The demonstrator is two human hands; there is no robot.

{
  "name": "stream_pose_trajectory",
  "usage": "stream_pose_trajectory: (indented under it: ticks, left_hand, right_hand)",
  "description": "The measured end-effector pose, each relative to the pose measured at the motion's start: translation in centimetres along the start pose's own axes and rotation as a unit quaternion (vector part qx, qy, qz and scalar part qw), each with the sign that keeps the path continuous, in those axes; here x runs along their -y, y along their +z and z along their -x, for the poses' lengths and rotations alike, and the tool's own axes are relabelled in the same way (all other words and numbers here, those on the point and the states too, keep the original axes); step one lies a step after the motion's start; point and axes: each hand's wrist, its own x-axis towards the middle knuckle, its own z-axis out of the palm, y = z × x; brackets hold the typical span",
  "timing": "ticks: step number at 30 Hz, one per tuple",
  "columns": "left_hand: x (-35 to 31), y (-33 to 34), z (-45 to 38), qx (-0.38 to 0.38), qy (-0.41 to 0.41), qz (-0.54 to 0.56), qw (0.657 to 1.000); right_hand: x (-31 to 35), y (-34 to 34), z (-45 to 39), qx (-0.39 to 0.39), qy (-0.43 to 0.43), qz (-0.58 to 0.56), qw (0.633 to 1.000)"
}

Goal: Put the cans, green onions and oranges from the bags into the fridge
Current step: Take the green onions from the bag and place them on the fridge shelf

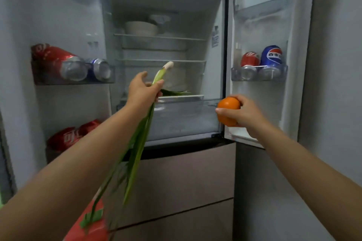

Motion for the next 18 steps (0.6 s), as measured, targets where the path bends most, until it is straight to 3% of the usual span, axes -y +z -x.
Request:
stream_pose_trajectory:
  ticks: [4,11,14,18]
  left_hand:
    - [2.1,2.9,-7.3,0.021,-0.006,-0.066,0.998]
    - [4.5,10.5,-19.5,0.084,0.15,-0.234,0.957]
    - [5.8,14.3,-24.2,0.112,0.213,-0.372,0.897]
    - [10.0,17.9,-29.7,0.182,0.252,-0.559,0.768]
  right_hand:
    - [-1.3,1.6,-7.9,0.005,-0.049,0.026,0.998]
    - [-2.7,3.9,-20.4,-0.005,-0.081,0.101,0.992]
    - [-3.4,4.5,-24.9,-0.007,-0.074,0.13,0.989]
    - [-5.0,5.5,-30.3,0.007,-0.044,0.197,0.979]
